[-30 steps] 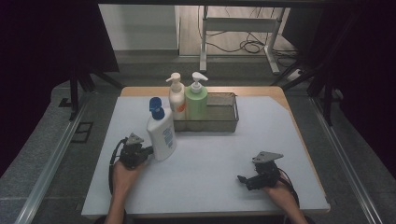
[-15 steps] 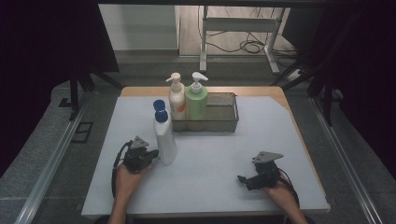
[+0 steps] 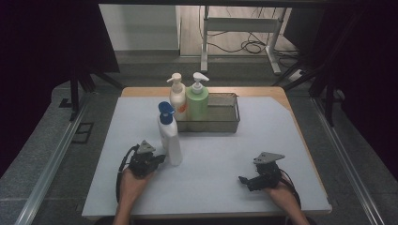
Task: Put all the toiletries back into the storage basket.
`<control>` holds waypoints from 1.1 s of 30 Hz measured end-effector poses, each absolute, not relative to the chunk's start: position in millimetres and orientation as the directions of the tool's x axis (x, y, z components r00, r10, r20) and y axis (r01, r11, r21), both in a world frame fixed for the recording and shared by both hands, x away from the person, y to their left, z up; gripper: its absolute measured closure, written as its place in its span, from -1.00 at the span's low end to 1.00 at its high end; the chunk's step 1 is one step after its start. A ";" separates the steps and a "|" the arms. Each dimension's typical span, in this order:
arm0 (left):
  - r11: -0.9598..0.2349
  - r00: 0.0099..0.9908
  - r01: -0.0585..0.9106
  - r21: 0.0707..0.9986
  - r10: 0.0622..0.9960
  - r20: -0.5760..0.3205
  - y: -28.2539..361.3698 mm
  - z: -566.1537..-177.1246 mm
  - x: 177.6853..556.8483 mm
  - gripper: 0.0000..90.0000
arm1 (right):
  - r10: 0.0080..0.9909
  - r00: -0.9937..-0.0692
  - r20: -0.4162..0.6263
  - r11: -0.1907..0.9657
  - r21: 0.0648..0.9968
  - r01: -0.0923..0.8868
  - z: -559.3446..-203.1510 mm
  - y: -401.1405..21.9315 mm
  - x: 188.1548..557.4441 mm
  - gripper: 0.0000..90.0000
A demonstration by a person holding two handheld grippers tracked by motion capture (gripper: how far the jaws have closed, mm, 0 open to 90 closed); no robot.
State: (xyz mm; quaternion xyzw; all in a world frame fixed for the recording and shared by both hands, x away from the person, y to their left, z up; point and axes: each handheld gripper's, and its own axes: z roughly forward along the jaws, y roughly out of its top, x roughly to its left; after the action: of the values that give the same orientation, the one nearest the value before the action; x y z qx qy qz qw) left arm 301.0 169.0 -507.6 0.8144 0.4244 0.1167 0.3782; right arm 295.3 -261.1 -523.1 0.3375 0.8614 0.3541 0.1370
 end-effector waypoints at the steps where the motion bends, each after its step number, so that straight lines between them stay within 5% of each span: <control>1: -0.354 0.616 0.600 0.717 0.777 -0.131 167.9 -507.7 300.6 0.98 | 0.679 -0.735 0.003 0.521 0.702 0.484 -523.1 -261.1 295.3 -0.96; 22: -0.396 0.665 0.575 0.716 0.737 -0.126 144.9 -506.8 293.4 0.96 | 0.678 -0.735 0.002 0.522 0.702 0.484 -523.0 -261.1 295.2 -0.96; 33: -0.367 0.632 0.559 0.743 0.769 -0.095 151.5 -503.9 285.1 0.37 | 0.677 -0.736 -0.002 0.526 0.701 0.482 -522.3 -260.8 295.0 -0.94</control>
State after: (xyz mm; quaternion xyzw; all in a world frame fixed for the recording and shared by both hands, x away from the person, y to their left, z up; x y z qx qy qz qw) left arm 285.1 151.5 -503.9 0.8156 0.4073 0.1353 0.3880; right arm 295.0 -260.8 -522.3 0.3362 0.8624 0.3523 0.1383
